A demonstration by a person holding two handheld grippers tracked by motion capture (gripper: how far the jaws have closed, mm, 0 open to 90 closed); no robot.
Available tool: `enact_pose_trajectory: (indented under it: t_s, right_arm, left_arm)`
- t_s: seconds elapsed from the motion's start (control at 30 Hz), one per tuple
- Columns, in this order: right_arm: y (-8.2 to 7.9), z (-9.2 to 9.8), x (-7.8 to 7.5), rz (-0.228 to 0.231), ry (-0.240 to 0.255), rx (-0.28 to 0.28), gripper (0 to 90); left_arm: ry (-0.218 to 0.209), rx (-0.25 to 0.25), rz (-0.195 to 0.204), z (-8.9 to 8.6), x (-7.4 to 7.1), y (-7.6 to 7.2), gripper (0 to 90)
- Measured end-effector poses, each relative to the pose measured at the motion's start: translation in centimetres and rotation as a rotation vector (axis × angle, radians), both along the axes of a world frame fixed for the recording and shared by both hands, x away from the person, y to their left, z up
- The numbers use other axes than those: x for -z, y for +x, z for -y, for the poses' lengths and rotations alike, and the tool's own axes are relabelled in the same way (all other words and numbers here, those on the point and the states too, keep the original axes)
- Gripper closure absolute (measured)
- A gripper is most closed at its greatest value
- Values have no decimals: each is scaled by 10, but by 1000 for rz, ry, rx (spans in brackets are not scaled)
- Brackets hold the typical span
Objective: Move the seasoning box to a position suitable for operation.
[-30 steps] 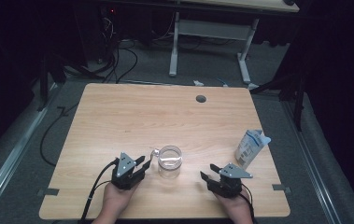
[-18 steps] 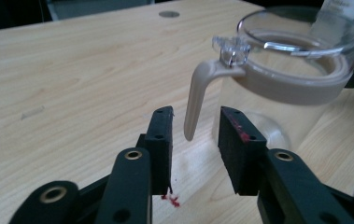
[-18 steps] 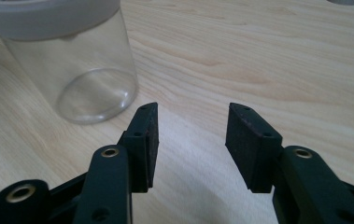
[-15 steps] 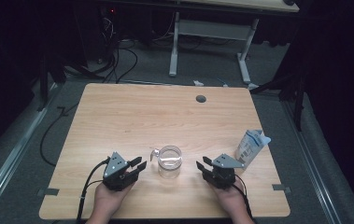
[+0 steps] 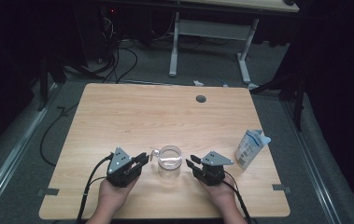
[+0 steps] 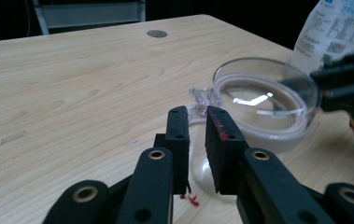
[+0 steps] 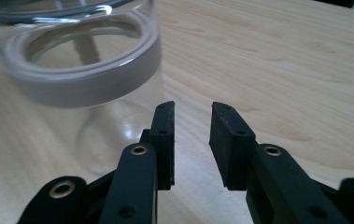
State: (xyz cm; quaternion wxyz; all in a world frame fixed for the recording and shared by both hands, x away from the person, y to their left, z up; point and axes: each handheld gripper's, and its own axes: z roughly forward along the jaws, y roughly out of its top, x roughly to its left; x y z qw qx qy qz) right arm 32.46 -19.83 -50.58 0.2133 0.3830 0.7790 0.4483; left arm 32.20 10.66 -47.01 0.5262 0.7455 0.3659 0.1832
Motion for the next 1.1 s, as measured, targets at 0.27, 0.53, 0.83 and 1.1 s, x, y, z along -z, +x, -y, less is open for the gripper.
enact_pose_trajectory:
  t_s: [0.27,0.53,0.83,1.1]
  right_arm:
    - [-5,-3,-1,10,3,-17,739]
    - [2,-2,-8,30,22,-14,874]
    - [2,-3,-15,58,47,-13,893]
    - [0,-4,-17,65,56,-25,898]
  left_arm:
    - [-1,-48,10,12,-8,8,847]
    - [41,-71,32,29,-11,17,899]
    - [69,-74,47,37,-6,19,899]
    - [71,-79,62,38,-4,18,900]
